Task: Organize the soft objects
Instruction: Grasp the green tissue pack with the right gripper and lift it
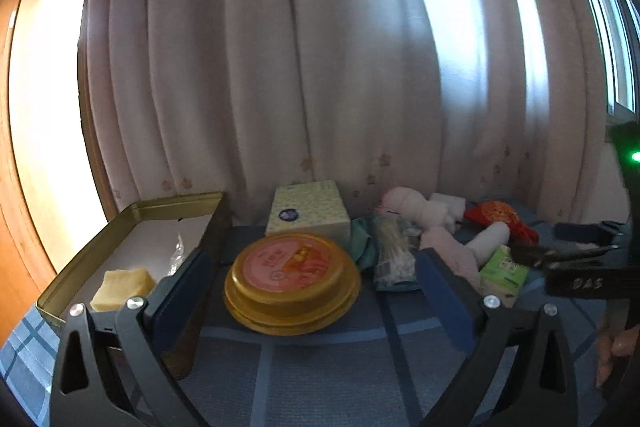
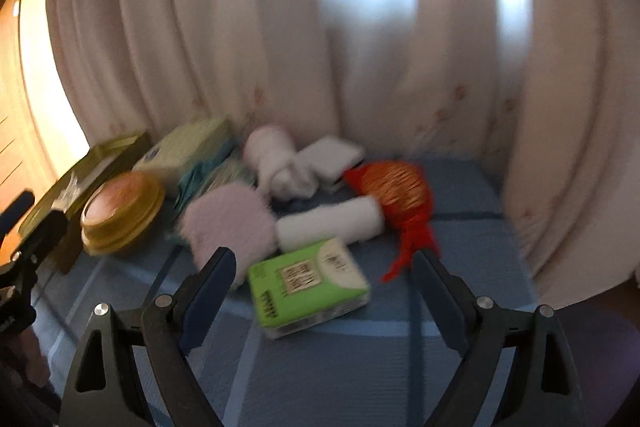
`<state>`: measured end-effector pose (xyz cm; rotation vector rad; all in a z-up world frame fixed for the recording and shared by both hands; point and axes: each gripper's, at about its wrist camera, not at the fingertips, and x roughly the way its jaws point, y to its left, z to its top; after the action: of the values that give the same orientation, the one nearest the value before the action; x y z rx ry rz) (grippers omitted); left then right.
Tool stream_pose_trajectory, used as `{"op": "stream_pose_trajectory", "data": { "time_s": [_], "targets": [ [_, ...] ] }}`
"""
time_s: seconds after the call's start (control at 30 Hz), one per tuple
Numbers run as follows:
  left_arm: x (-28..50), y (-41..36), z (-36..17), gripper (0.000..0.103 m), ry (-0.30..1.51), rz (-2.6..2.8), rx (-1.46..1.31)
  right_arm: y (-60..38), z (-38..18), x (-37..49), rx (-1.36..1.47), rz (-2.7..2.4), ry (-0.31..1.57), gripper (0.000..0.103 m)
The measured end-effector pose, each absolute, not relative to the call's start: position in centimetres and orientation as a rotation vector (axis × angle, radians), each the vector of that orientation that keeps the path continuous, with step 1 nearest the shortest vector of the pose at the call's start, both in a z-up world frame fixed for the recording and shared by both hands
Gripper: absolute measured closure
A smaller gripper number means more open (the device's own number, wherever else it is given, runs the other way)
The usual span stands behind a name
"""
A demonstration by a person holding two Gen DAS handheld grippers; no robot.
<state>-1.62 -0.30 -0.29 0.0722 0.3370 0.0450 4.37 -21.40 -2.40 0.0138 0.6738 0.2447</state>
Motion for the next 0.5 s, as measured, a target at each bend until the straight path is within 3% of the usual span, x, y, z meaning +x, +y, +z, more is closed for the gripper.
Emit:
{"op": "stream_pose_trajectory", "data": {
  "time_s": [0.43, 0.5],
  "targets": [
    [-1.2, -0.9, -0.6, 0.0, 0.371, 0.043, 0.078, -18.1, -5.7, 7.4, -0.122, 0.308, 0.884, 0.012],
    [-1.1, -1.0, -0.6, 0.0, 0.373, 0.043, 0.081, -18.0, -5.8, 7.3, -0.119, 0.315, 0.888, 0.022]
  ]
}}
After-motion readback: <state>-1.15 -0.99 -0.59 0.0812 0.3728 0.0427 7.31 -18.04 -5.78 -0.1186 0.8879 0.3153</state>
